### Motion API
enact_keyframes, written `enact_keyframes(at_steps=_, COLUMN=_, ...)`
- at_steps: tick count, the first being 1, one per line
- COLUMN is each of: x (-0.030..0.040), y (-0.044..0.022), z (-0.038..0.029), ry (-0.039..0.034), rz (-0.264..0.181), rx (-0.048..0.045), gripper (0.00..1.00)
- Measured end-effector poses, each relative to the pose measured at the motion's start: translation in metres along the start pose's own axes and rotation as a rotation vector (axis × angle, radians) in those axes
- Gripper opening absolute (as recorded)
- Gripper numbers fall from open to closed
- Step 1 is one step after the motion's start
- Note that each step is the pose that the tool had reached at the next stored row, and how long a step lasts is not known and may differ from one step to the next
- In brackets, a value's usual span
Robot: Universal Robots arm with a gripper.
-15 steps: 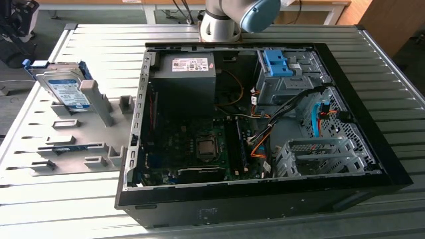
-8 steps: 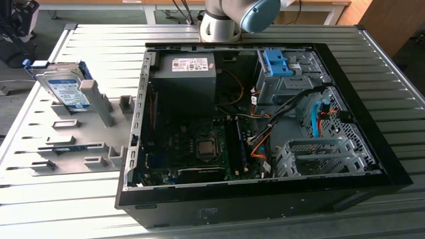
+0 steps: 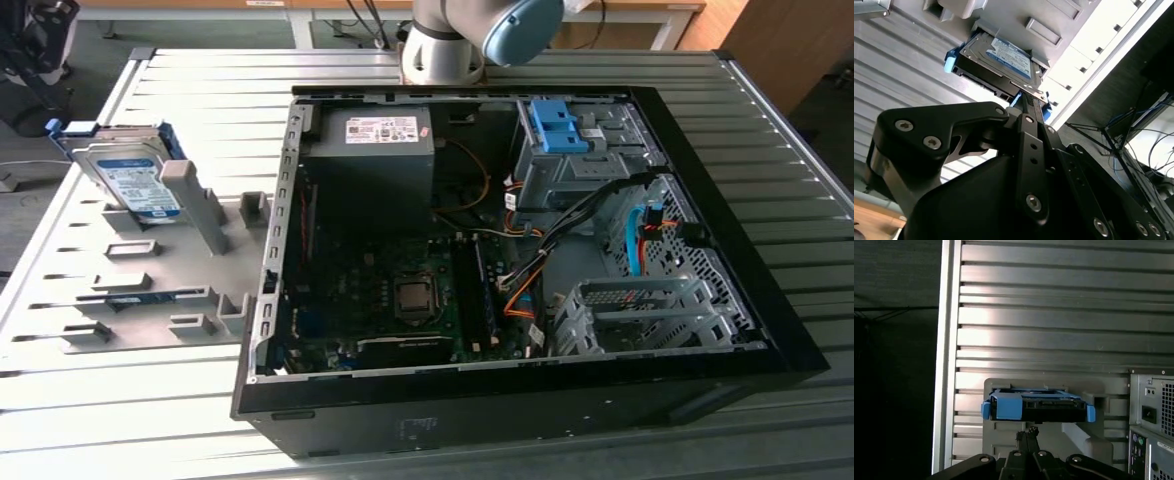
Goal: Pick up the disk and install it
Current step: 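Pick up the disk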
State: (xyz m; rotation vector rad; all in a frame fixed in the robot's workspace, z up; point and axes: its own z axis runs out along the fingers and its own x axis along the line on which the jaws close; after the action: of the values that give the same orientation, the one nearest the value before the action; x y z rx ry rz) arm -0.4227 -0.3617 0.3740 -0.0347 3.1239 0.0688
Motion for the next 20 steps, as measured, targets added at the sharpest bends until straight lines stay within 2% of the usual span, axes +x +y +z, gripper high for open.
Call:
enact_keyframes(at_steps=13, x=0.0000, y=-0.0001, z=0.0007, ry=0.0104, rz=-0.233, rx=-0.0039, gripper=0.11)
enact_keyframes(at_steps=20, x=0.0000, y=-0.0001, z=0.0008, ry=0.0106, rz=-0.240, rx=-0.0041, gripper=0.11)
